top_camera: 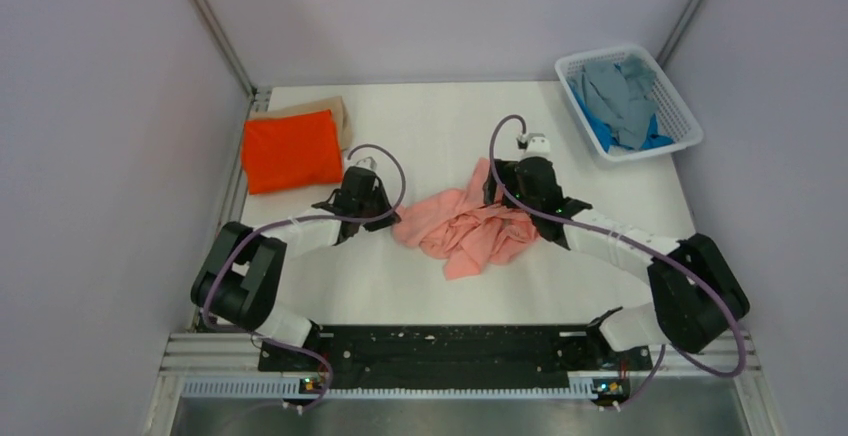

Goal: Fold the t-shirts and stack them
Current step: Flatten out the tshirt

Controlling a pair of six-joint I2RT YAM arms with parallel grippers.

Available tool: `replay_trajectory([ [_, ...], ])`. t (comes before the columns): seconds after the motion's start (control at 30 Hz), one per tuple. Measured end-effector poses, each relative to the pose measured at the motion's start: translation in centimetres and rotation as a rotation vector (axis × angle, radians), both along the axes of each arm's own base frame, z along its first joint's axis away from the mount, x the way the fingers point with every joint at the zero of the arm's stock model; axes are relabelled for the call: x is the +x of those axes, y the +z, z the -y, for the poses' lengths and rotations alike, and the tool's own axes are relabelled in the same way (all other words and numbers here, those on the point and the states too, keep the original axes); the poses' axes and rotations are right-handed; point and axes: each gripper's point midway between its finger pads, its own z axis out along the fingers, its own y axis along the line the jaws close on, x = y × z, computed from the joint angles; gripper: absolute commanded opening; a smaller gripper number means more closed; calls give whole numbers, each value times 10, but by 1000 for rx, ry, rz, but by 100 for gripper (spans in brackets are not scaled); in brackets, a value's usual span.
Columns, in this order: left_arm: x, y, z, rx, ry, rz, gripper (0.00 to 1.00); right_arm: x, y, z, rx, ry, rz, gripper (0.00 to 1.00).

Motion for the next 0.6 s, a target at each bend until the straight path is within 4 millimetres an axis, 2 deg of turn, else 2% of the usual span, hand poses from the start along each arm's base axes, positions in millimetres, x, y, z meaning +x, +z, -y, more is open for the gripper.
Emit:
replay_trajectory([
  [0.17, -11, 7, -3, -10, -3, 23, 0, 36, -4, -12, 14, -71, 23, 76],
  [0.27, -15, 8, -5, -11, -2, 28, 0, 49, -13, -14, 10, -110, 25, 65],
  [0.33, -15, 9, -6, -11, -1, 32, 0, 56, -25, -15, -3, -129, 13, 52],
  [0.37, -15, 10, -7, -10, 2, 35, 0, 60, -30, -15, -13, -135, 5, 43],
  [0.43, -14, 12, -8, -7, 8, 45, 0, 67, -39, -18, -24, -150, -13, 14],
  [0.47, -13, 15, -9, -3, 15, 53, 0, 69, -41, -19, -30, -152, -14, 6],
  [0.5, -13, 17, -10, -2, 18, 58, 0, 71, -42, -19, -28, -159, -14, 1],
  [0.6, -12, 28, -16, 12, 42, 90, 0, 73, -39, -16, -34, -171, 1, 0],
])
